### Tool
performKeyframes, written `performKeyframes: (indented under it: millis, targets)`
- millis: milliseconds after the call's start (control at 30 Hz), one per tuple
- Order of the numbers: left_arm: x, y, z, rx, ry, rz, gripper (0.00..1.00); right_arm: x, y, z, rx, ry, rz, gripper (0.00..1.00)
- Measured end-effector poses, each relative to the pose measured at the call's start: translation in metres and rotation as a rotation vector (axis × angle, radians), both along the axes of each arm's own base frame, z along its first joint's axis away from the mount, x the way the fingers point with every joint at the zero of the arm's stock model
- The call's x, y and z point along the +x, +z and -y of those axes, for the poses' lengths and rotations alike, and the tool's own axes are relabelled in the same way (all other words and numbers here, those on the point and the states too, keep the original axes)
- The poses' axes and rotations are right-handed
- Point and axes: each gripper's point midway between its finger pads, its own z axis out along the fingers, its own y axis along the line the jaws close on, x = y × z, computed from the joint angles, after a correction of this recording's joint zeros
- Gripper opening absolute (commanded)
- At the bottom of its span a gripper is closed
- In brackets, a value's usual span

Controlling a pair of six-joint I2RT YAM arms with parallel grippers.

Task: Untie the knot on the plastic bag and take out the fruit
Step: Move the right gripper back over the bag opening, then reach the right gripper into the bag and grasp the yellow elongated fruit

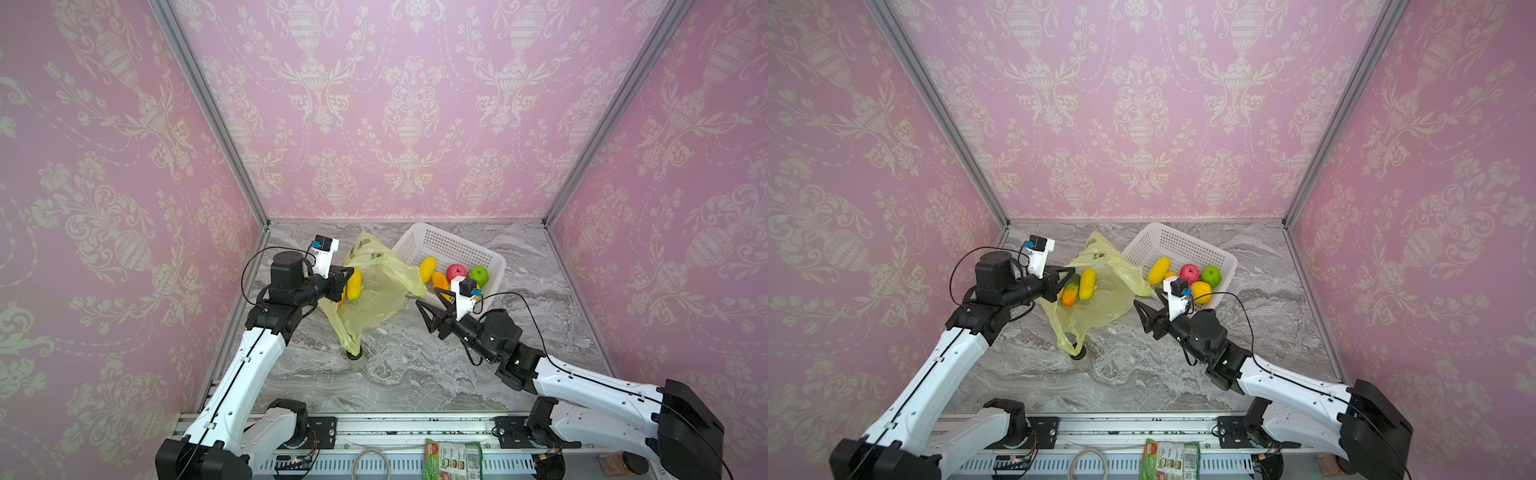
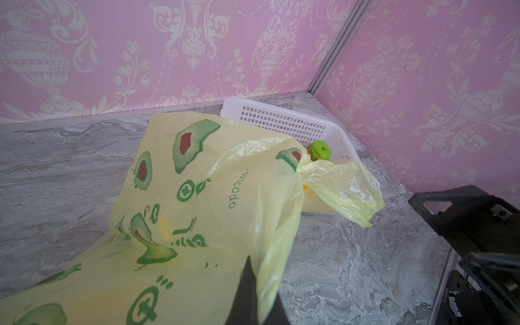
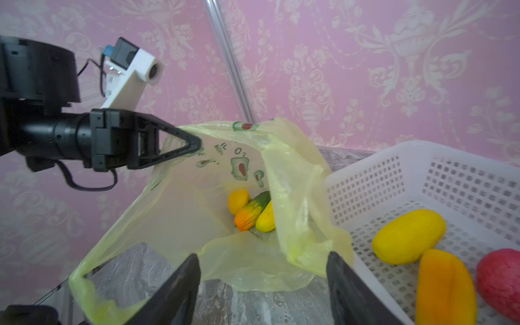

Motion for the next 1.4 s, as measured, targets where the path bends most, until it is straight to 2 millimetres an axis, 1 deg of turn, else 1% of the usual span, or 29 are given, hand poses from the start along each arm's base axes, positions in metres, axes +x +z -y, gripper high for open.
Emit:
performKeyframes:
  millis: [100, 167, 233, 300, 367, 533, 633, 767, 833, 900, 967, 1067, 1233, 1300, 1400]
  targets:
    - [0.000, 0.000, 0.000, 0.000, 0.000, 0.000, 0.00, -0.016, -0.011, -0.043, -0.094, 0.119, 0.027, 0.70]
    - [0.000, 0.000, 0.000, -0.001, 0.001, -0.001, 0.00, -0.014, -0.018, -0.066, -0.138, 0.159, 0.028, 0.69]
    - [0.000, 0.000, 0.000, -0.002, 0.001, -0.002, 0.00, -0.003, -0.027, -0.085, -0.170, 0.160, 0.017, 0.67]
    - [0.000, 0.000, 0.000, -0.003, 0.001, -0.002, 0.00, 0.009, -0.041, -0.102, -0.201, 0.153, -0.004, 0.66]
    - [0.000, 0.000, 0.000, -0.004, 0.001, -0.003, 0.00, 0.022, -0.060, -0.116, -0.235, 0.137, -0.031, 0.66]
    - [-0.001, 0.000, 0.001, -0.007, -0.003, -0.004, 0.00, 0.045, -0.109, -0.146, -0.291, 0.114, -0.109, 0.64]
    - [-0.001, 0.000, 0.001, -0.008, -0.006, -0.005, 0.00, 0.058, -0.129, -0.158, -0.291, 0.099, -0.159, 0.63]
    - [-0.002, 0.001, 0.003, -0.015, -0.014, -0.007, 0.00, 0.079, -0.151, -0.166, -0.275, 0.063, -0.237, 0.68]
    - [-0.002, 0.001, 0.003, -0.018, -0.018, -0.008, 0.00, 0.088, -0.158, -0.170, -0.274, 0.051, -0.269, 0.71]
    - [-0.003, 0.001, 0.003, -0.020, -0.018, -0.010, 0.00, 0.097, -0.161, -0.177, -0.264, 0.046, -0.291, 0.75]
    - [-0.003, 0.001, 0.003, -0.020, -0.018, -0.010, 0.00, 0.100, -0.162, -0.186, -0.254, 0.055, -0.309, 0.80]
    - [-0.003, 0.001, 0.003, -0.020, -0.018, -0.010, 0.00, 0.099, -0.165, -0.201, -0.256, 0.072, -0.327, 0.88]
    - [-0.003, 0.001, 0.003, -0.021, -0.018, -0.010, 0.00, 0.104, -0.182, -0.217, -0.315, 0.058, -0.382, 0.91]
    - [-0.003, 0.001, 0.003, -0.021, -0.018, -0.010, 0.00, 0.108, -0.189, -0.216, -0.347, 0.043, -0.402, 0.92]
    - [-0.002, 0.002, 0.004, -0.025, -0.019, -0.009, 0.00, 0.115, -0.193, -0.207, -0.376, 0.010, -0.424, 0.94]
